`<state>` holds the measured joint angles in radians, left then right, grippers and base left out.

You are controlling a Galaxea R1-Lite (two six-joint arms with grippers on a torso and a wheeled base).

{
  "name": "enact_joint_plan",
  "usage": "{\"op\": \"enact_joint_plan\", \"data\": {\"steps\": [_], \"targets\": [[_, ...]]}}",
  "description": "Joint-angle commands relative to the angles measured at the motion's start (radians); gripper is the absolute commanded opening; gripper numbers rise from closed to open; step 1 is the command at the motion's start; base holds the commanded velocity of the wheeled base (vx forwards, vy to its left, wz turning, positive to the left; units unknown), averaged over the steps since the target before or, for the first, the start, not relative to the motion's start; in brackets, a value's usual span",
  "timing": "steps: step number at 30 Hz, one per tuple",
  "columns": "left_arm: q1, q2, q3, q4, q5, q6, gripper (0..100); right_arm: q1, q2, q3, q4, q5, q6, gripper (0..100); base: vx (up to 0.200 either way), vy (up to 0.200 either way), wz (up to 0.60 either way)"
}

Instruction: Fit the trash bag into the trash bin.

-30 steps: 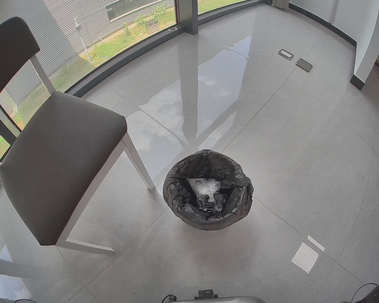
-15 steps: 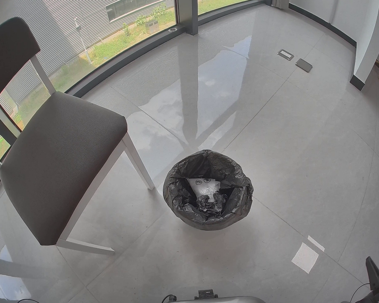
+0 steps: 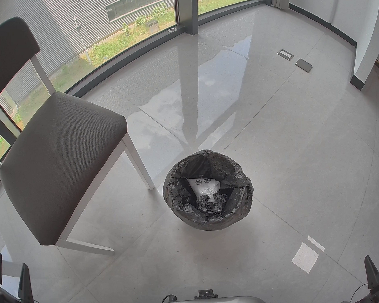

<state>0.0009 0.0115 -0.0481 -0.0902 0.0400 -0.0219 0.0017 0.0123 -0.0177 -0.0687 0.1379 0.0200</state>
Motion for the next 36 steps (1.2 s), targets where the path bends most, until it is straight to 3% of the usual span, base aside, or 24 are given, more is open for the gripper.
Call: {"op": "enact_joint_plan", "data": {"steps": [1, 5, 13, 18, 25, 26, 28, 30, 32, 36], "targets": [[0.001, -0.011, 0.048, 0.09, -0.049, 0.034, 100, 0.0, -0.012, 0.013, 0.009, -0.027, -0.014, 100, 0.0, 0.0, 0.0], [0.001, -0.011, 0.048, 0.09, -0.046, 0.028, 100, 0.0, -0.012, 0.018, 0.012, 0.035, 0.006, 100, 0.0, 0.0, 0.0], [0.001, -0.011, 0.048, 0.09, -0.046, 0.023, 100, -0.002, -0.011, 0.005, 0.044, 0.04, -0.002, 100, 0.0, 0.0, 0.0], [0.001, -0.011, 0.048, 0.089, -0.032, -0.003, 100, -0.002, -0.012, 0.012, 0.032, -0.05, -0.014, 100, 0.0, 0.0, 0.0], [0.001, -0.011, 0.048, 0.089, -0.031, 0.0, 100, 0.0, -0.012, 0.015, 0.029, -0.073, -0.02, 100, 0.0, 0.0, 0.0], [0.001, -0.011, 0.048, 0.089, -0.032, 0.002, 100, 0.0, -0.012, 0.018, 0.024, -0.096, -0.035, 100, 0.0, 0.0, 0.0], [0.001, -0.011, 0.048, 0.087, -0.031, 0.0, 100, -0.002, -0.012, 0.018, 0.04, -0.231, -0.029, 100, 0.0, 0.0, 0.0], [0.001, -0.011, 0.048, 0.087, -0.031, -0.001, 100, -0.002, -0.012, 0.018, 0.046, -0.212, 0.026, 100, 0.0, 0.0, 0.0], [0.001, -0.011, 0.048, 0.087, -0.031, -0.001, 100, 0.0, -0.012, 0.018, 0.052, -0.204, 0.024, 100, 0.0, 0.0, 0.0], [0.001, -0.011, 0.048, 0.089, -0.032, 0.013, 100, 0.003, -0.012, 0.018, 0.061, -0.129, -0.043, 100, 0.0, 0.0, 0.0]]}}
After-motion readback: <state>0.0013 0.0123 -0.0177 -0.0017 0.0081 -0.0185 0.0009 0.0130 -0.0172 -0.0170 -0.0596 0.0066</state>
